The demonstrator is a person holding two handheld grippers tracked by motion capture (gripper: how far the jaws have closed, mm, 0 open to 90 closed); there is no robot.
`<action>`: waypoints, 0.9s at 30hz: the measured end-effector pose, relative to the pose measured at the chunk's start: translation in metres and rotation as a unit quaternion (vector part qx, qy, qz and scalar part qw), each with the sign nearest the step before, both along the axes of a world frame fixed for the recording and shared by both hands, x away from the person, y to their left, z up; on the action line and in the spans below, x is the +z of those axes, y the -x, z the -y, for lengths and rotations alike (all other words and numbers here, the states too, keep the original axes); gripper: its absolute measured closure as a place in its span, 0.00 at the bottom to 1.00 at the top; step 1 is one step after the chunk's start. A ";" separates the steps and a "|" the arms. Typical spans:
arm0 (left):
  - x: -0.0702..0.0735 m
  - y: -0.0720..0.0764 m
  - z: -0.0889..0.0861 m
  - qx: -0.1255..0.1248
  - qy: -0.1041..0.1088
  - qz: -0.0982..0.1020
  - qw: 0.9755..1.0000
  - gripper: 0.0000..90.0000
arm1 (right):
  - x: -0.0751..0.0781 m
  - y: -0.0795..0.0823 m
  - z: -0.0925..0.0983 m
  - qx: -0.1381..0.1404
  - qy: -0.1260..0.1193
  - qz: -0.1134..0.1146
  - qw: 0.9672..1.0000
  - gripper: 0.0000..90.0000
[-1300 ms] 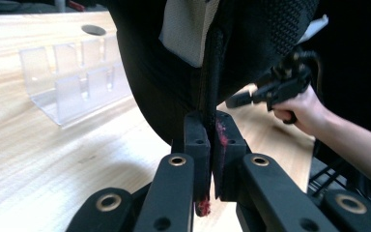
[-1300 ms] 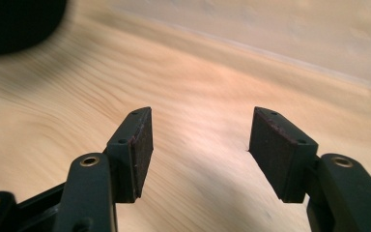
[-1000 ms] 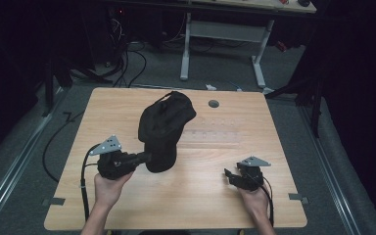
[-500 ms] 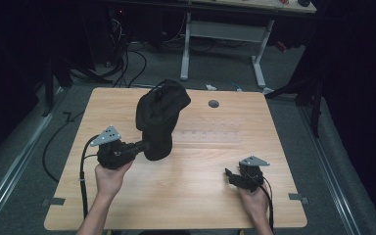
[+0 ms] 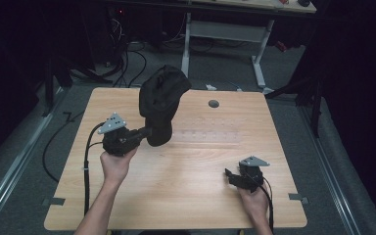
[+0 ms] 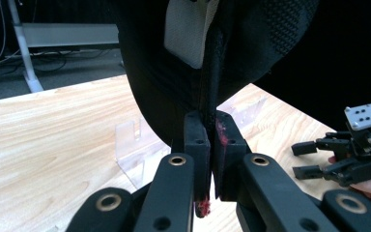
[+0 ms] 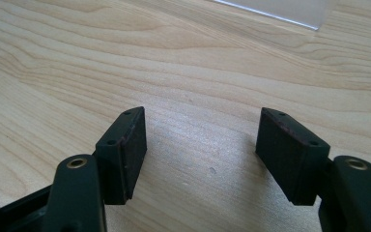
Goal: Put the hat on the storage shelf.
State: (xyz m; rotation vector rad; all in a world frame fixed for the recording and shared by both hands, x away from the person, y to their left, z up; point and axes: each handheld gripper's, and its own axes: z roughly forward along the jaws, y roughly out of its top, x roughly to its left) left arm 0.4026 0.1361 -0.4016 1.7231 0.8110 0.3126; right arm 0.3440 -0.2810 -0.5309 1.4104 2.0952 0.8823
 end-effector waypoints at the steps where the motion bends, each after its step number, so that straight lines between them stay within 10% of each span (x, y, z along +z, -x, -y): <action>1: 0.000 -0.002 0.001 0.001 -0.001 0.001 1.000 0.96 | 0.000 0.000 0.000 0.000 0.000 0.000 1.000 0.39; 27: -0.019 -0.034 0.020 0.019 -0.016 0.006 1.000 0.96 | 0.000 0.001 -0.001 0.001 -0.001 -0.001 1.000 0.39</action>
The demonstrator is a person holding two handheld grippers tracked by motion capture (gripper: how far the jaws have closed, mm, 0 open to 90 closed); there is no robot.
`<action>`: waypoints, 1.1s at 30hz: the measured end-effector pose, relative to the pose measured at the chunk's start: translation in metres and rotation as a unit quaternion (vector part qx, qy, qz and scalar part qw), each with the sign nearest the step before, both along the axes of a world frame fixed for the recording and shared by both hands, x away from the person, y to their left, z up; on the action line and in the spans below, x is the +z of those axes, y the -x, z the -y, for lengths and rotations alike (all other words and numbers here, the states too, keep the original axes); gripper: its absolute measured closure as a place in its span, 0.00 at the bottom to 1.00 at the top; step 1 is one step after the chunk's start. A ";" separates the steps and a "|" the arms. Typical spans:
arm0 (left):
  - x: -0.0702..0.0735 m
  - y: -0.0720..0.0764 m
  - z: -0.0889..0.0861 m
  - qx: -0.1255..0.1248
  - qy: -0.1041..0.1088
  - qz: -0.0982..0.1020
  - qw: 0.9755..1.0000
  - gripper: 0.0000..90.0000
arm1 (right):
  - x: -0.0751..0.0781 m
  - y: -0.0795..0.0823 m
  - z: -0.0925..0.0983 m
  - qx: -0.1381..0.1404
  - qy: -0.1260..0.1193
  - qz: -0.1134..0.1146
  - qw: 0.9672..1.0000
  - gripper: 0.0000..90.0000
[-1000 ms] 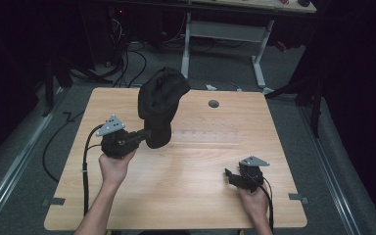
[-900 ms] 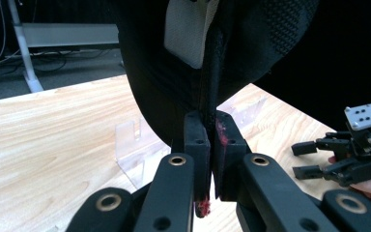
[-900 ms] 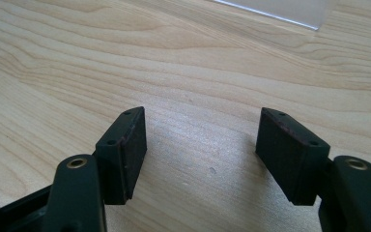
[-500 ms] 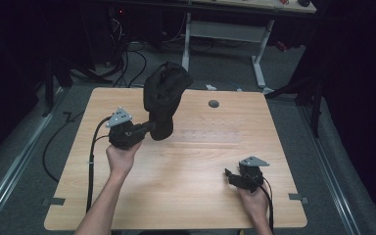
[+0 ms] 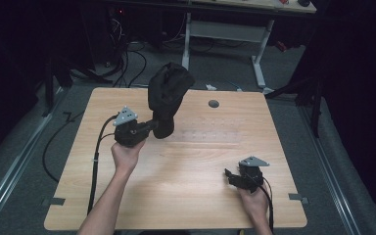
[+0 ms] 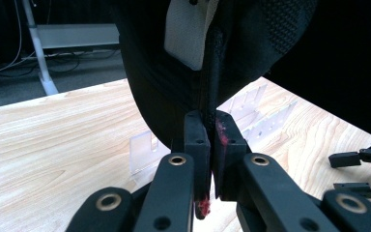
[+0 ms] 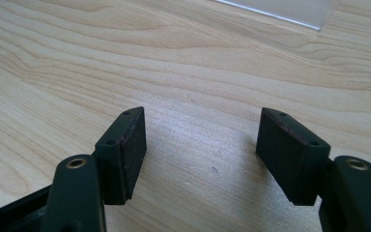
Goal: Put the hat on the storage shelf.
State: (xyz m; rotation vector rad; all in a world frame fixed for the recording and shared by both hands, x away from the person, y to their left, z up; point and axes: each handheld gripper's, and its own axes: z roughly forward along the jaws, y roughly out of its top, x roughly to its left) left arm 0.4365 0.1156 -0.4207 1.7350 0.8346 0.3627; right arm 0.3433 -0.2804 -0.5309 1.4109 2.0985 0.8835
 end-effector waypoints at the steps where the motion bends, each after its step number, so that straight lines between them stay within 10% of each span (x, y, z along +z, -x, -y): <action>1: -0.001 -0.001 0.001 0.000 0.000 0.000 1.000 0.96 | 0.000 0.000 0.000 0.000 0.000 0.000 1.000 0.39; 33: -0.033 -0.003 -0.006 0.010 -0.002 -0.051 0.999 0.86 | 0.000 0.000 0.000 0.001 -0.001 0.000 1.000 0.39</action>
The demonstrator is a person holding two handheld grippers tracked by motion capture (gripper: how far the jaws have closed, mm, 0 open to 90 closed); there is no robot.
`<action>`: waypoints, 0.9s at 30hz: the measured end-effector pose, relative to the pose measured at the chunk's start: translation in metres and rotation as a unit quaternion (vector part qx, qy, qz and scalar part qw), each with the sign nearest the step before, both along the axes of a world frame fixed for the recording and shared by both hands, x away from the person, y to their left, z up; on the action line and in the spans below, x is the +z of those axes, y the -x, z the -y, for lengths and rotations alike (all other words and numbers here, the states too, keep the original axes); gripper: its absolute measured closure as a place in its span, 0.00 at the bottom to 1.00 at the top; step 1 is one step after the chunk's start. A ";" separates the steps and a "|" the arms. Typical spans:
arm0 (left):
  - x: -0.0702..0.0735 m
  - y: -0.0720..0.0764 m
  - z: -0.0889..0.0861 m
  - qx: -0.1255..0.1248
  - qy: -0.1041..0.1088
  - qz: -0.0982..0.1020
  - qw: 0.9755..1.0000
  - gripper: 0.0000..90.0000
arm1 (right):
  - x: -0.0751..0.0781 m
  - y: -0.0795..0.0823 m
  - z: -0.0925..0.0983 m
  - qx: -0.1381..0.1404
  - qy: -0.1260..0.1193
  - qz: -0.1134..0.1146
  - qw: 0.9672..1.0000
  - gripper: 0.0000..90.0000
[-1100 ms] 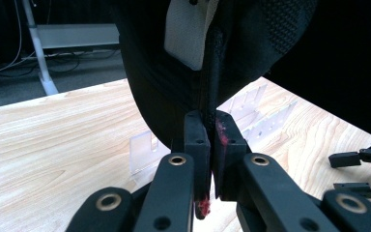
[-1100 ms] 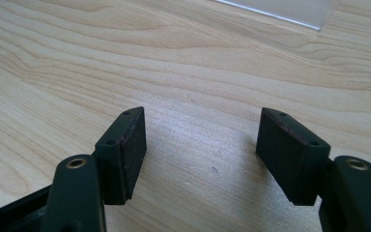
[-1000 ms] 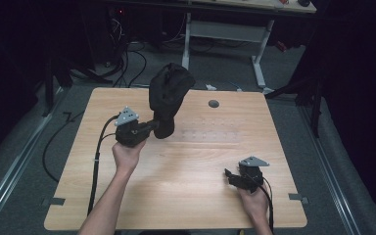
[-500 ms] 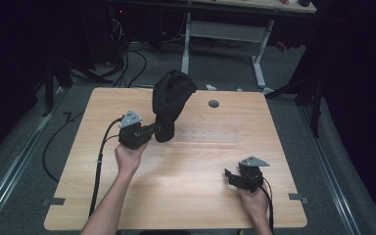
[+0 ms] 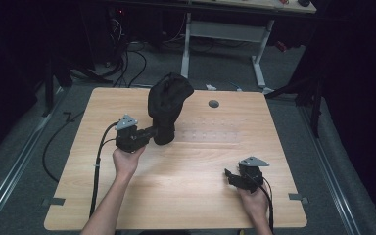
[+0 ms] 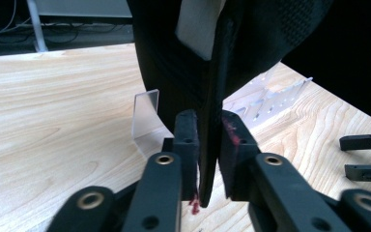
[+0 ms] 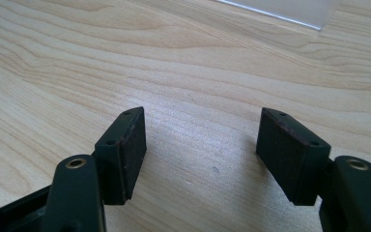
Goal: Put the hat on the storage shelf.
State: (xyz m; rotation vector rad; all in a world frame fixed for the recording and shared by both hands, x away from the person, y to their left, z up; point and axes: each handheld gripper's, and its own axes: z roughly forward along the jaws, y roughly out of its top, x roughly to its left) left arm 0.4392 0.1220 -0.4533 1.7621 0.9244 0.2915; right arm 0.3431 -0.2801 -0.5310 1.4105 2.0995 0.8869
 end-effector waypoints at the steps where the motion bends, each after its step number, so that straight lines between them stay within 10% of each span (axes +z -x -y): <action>1: 0.000 0.000 0.000 0.001 -0.002 -0.002 1.000 0.82 | 0.000 0.000 0.000 -0.001 -0.001 0.000 1.000 0.39; 11: 0.005 0.005 -0.001 0.015 -0.018 -0.011 1.000 0.53 | 0.000 0.000 0.000 0.000 0.001 0.001 1.000 0.39; 27: 0.013 0.016 -0.014 0.016 -0.017 -0.019 1.000 0.40 | 0.000 0.000 0.000 0.001 0.001 0.001 1.000 0.39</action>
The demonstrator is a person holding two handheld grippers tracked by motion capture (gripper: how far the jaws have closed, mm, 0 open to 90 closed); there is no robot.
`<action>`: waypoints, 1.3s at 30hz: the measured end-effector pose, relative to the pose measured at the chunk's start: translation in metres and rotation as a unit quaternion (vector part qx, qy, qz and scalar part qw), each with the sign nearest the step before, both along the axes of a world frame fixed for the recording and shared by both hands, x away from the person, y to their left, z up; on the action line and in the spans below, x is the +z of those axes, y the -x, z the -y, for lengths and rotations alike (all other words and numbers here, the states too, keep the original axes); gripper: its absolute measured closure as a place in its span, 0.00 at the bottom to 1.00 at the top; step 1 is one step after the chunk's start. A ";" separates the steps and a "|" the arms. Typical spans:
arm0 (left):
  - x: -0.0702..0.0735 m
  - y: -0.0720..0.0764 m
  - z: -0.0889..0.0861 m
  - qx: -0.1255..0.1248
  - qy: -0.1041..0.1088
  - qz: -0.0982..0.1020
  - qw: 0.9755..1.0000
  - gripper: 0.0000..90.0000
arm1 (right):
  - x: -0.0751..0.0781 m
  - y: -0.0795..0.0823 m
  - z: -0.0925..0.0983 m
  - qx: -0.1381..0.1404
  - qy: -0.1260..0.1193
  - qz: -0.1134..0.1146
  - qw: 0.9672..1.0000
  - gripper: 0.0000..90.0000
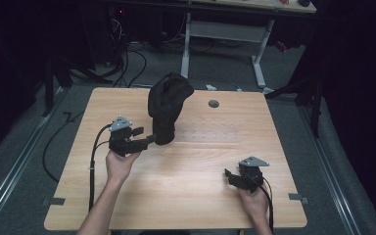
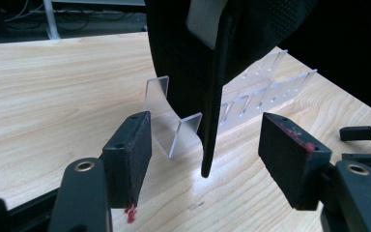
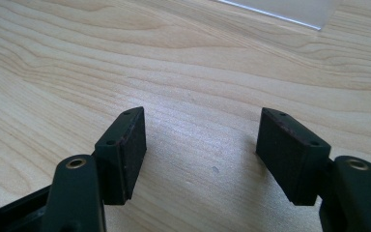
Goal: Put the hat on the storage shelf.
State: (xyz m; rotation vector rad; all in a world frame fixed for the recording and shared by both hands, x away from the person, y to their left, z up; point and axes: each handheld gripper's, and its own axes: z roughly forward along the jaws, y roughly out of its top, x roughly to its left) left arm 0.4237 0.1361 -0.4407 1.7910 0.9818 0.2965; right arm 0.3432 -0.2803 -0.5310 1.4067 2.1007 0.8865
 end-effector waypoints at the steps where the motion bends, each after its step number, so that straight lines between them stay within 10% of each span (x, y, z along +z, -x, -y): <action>1: 0.000 0.001 -0.001 0.001 -0.001 0.001 1.000 0.40 | 0.000 0.000 0.000 -0.001 -0.001 0.000 1.000 0.39; 39: -0.003 0.040 -0.036 0.020 0.012 -0.005 1.000 0.36 | 0.000 0.000 0.000 -0.001 -0.001 -0.001 1.000 0.39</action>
